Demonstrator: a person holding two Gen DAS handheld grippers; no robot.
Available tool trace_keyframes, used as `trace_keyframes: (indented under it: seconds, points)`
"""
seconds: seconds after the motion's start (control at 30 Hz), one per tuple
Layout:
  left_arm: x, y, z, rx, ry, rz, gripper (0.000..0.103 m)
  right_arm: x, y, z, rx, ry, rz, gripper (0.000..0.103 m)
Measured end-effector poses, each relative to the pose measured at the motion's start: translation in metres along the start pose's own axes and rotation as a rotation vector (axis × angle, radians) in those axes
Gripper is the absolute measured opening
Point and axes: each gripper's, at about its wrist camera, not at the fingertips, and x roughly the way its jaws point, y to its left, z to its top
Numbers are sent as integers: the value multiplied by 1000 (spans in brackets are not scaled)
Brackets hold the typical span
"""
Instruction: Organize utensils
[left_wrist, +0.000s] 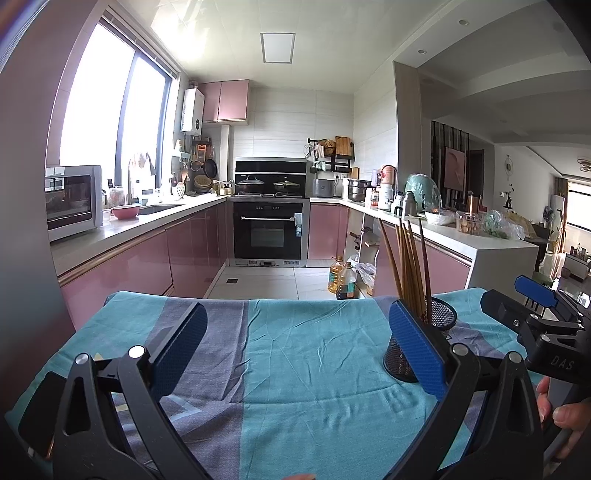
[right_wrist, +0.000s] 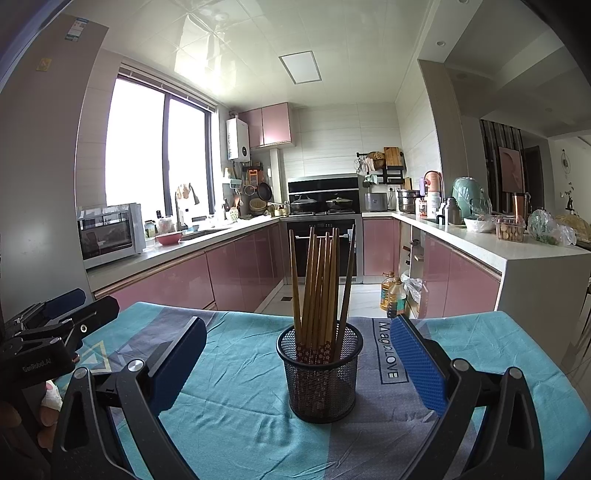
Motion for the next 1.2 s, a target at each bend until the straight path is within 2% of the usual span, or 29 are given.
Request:
trace_keyframes:
  seconds: [1.2]
  points:
    - [0,0,1,3,2,0,97,1,2,1,0,4,1,97]
